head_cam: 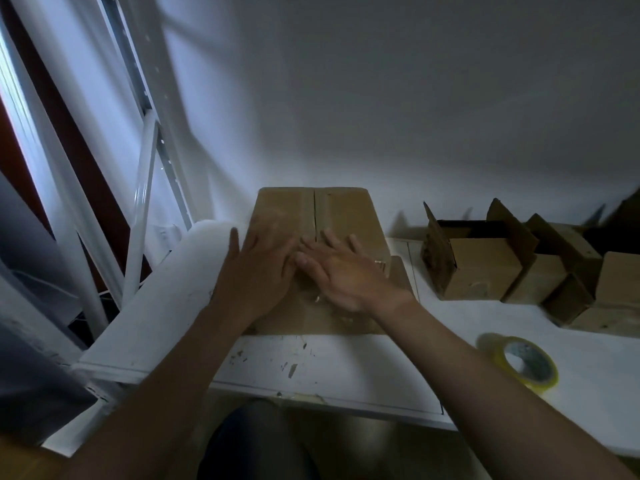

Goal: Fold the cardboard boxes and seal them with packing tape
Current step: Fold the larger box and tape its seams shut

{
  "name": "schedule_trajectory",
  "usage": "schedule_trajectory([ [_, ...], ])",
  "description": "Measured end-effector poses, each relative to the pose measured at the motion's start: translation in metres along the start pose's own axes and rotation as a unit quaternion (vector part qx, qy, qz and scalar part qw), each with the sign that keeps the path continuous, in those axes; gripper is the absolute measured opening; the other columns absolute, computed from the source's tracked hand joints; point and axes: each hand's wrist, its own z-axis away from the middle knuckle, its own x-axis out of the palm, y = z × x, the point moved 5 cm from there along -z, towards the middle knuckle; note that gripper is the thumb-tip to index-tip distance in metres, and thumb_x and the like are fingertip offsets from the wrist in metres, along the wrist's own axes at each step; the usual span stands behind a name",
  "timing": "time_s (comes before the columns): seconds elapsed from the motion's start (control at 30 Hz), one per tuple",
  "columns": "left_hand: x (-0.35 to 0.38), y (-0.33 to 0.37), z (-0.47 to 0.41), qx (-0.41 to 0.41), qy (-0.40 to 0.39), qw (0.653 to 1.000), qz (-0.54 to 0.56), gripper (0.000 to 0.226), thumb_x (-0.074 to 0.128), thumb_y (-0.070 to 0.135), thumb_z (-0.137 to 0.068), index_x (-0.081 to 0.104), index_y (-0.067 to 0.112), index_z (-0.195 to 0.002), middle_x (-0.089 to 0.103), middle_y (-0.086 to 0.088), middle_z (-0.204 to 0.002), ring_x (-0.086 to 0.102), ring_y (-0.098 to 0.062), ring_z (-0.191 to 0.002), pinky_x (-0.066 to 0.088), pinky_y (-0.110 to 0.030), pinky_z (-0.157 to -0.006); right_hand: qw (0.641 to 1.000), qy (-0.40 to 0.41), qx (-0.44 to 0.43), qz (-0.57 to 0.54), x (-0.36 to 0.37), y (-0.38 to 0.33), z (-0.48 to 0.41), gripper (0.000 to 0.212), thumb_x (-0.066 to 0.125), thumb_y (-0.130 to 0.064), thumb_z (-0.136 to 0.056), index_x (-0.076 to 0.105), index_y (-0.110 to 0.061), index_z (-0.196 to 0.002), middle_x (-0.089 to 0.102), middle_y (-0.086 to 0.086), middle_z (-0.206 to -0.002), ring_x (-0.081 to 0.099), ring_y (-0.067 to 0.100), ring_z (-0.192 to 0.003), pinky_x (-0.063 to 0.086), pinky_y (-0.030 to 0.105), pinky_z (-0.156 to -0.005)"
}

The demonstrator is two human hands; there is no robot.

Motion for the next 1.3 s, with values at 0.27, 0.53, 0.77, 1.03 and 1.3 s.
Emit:
schedule_trajectory([
  [0.27,0.029,-0.012,-0.020,-0.033,-0.055,0.997,0.036,0.083,-0.006,0.063,-0.097,0.017,0.014,-0.161,0.011,-0.003,-0.169,0.006,-0.017,-0.156,0.006,-0.044,-0.127,0.997,0.019,0.031,0.061,0.007,0.025,-0.002,0.071,0.002,-0.061,-0.103,0.011,-0.024,-0.162,0.006,-0.007,-0.170,-0.001,0.012,-0.156,-0.003,0.046,-0.126],
  [0.53,0.047,-0.044,-0.014,-0.217,0.081,0.907,0.351,0.060,0.037,0.042,-0.108,0.022,0.017,-0.160,0.033,-0.007,-0.162,0.035,-0.028,-0.147,0.031,-0.051,-0.119,0.981,0.146,0.126,0.028,0.004,0.079,0.003,0.066,0.016,-0.052,-0.108,0.029,-0.008,-0.156,0.023,0.011,-0.166,0.011,0.024,-0.156,0.018,0.045,-0.126],
  [0.77,0.063,-0.046,-0.005,-0.331,0.106,0.813,0.467,0.063,0.039,0.053,-0.104,0.025,0.025,-0.159,0.040,-0.001,-0.158,0.040,-0.029,-0.143,0.033,-0.055,-0.117,0.839,0.317,0.190,-0.400,0.018,0.091,0.023,0.059,0.047,-0.035,-0.107,0.024,-0.023,-0.161,0.030,-0.007,-0.164,0.027,0.008,-0.149,0.027,0.027,-0.120],
  [1.03,0.044,-0.057,-0.022,-0.301,0.041,0.862,0.406,0.034,0.039,0.028,-0.107,0.058,0.010,-0.127,0.065,-0.008,-0.118,0.062,-0.025,-0.101,0.050,-0.037,-0.087,0.891,0.192,0.241,-0.332,-0.010,0.089,0.021,0.052,0.042,-0.028,-0.109,0.029,-0.013,-0.157,0.051,-0.002,-0.139,0.048,0.022,-0.133,0.036,0.025,-0.093],
  [1.3,0.013,-0.057,-0.037,-0.267,-0.012,0.900,0.345,0.033,0.048,0.031,-0.104,0.057,0.011,-0.129,0.065,-0.008,-0.117,0.062,-0.031,-0.108,0.050,-0.043,-0.095,0.911,0.093,0.266,-0.302,-0.042,0.089,-0.010,0.036,0.056,-0.032,-0.101,0.045,-0.017,-0.132,0.056,-0.002,-0.122,0.057,0.025,-0.120,0.048,0.041,-0.098],
])
